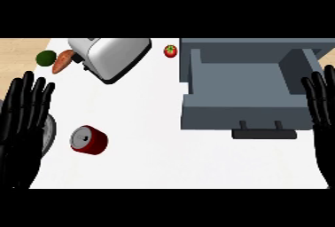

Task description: Pick up the can, place it into the drawer and close the drawer

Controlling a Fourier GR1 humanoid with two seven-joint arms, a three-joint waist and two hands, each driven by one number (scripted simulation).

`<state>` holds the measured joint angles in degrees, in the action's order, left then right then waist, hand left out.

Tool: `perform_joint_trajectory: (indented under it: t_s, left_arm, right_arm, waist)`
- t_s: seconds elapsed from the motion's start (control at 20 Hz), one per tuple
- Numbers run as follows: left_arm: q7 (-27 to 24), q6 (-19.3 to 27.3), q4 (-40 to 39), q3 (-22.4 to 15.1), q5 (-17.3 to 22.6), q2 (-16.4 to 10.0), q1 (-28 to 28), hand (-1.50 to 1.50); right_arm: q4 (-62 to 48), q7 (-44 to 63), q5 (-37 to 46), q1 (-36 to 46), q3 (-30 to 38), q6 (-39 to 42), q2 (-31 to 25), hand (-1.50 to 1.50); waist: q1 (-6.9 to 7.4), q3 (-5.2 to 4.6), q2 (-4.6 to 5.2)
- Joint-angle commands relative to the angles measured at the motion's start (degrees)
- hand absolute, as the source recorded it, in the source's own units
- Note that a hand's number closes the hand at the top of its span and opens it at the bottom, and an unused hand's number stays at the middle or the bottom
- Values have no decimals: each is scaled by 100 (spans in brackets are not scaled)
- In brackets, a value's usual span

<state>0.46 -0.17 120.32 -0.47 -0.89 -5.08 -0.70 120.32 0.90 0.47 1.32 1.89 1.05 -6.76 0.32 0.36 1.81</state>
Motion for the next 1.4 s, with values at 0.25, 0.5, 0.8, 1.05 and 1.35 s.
perform_joint_trajectory:
  t_s: [0.25, 0.5, 0.8, 1.05, 1.35]
  left_arm:
    - [-424, -2977, 127, -1253, 2437, -775, 224, -150]
    - [-84, -4357, -688, -349, 3130, -2442, -514, -150]
    - [-111, -5465, -1272, 861, 4696, -3691, -580, -150]
    - [257, -5558, -1522, 673, 4835, -3508, -571, -150]
    - [276, -6201, -2366, 1167, 4661, -3465, -395, -150]
  right_arm:
    - [-67, -92, -22, 163, -80, -28, 108, -150]
    - [-483, 799, 95, -564, -63, -263, 247, -150]
    - [69, 878, -79, -1083, 93, -162, 194, -150]
    - [391, 831, -263, -1412, 199, 121, 144, -150]
    - [-213, 462, -582, -1263, 633, 371, 38, -150]
  waist:
    - [-256, -83, -169]
    - [-47, -52, -151]
    - [-49, -35, -188]
    - [-47, -34, -188]
    - [-32, -36, -184]
